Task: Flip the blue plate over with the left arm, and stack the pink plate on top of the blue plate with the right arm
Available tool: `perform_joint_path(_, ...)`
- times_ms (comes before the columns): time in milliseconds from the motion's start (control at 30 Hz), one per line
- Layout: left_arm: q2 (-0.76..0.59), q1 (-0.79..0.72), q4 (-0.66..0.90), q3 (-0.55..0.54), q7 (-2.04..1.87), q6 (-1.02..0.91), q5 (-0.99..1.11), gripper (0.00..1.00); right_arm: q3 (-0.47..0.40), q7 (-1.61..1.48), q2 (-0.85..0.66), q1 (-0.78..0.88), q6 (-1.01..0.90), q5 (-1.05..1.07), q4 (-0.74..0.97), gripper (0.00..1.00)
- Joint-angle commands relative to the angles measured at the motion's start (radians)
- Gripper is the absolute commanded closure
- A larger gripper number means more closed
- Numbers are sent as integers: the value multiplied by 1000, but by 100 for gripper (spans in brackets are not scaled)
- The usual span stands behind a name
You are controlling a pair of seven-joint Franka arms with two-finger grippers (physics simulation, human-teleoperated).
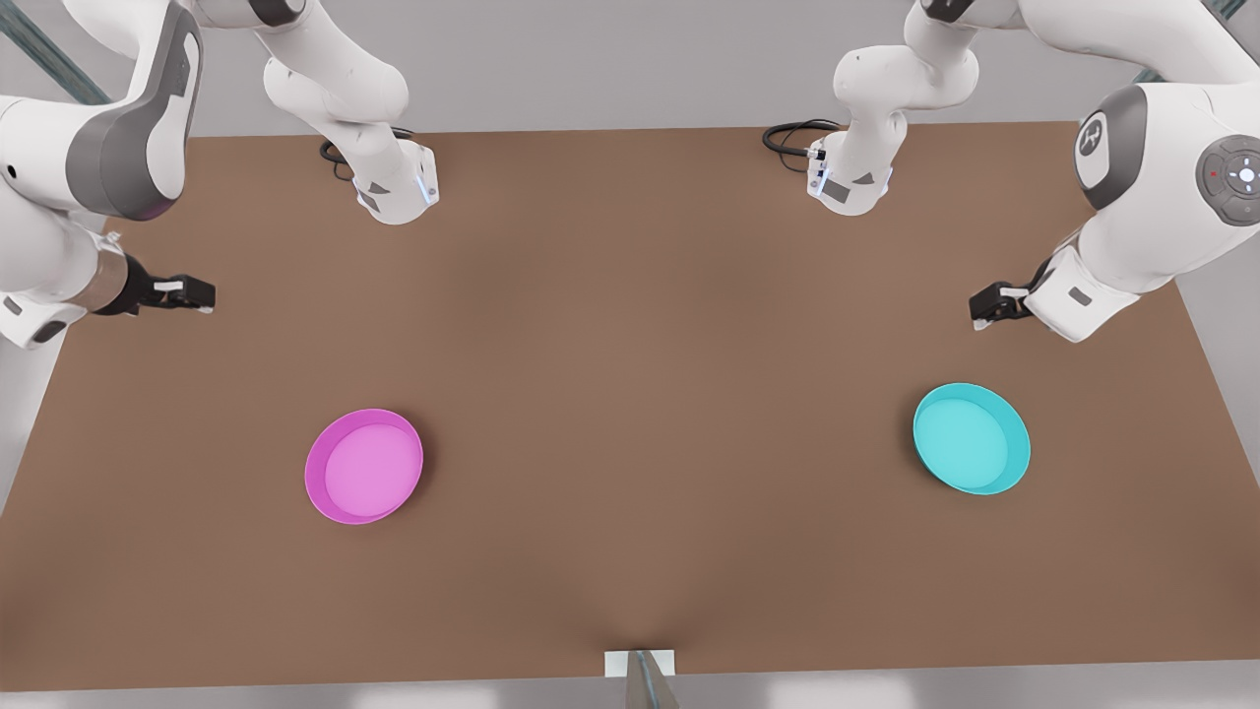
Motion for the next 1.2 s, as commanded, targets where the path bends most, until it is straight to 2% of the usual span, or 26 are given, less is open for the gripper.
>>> perform_joint_path(0,-1,0,1,0,-19,4,1,0,0,-55,-1,0,21,0,0,0)
perform_joint_path(67,39,15,-2,1,-28,13,1,0,0,-55,2,0,23,-1,0,0)
perform_joint_path(100,117,72,-4,9,-30,33,-19,0,0,-55,2,0,23,-1,0,0)
perform_joint_path(167,272,239,8,12,74,211,-195,0,-1,-55,9,-1,24,-3,3,0)
perform_joint_path(233,388,343,1,14,308,347,-223,0,-1,-55,9,-1,26,-4,2,0)
perform_joint_path(333,504,403,-7,20,471,470,-245,0,-3,-55,18,2,20,-3,0,0)
perform_joint_path(400,513,406,-102,49,596,585,-248,0,-1,-55,21,10,18,-4,-1,0)
perform_joint_path(533,570,442,-107,54,599,643,-260,0,-1,-47,24,10,-11,0,-10,0)
perform_joint_path(867,599,458,-179,61,667,642,-263,0,-3,-46,53,-1,-37,-1,-13,0)
perform_joint_path(900,597,455,-179,61,664,640,-263,11,-3,-46,53,-1,-36,-1,-15,0)
perform_joint_path(933,597,454,-179,61,664,636,-263,29,-3,-46,53,-1,-34,-1,-15,0)
perform_joint_path(967,597,454,-179,61,664,634,-263,32,-3,-46,55,-1,-34,-1,-15,0)
perform_joint_path(1167,616,451,-179,61,664,623,-272,32,-3,-44,71,-6,-34,0,-13,0)
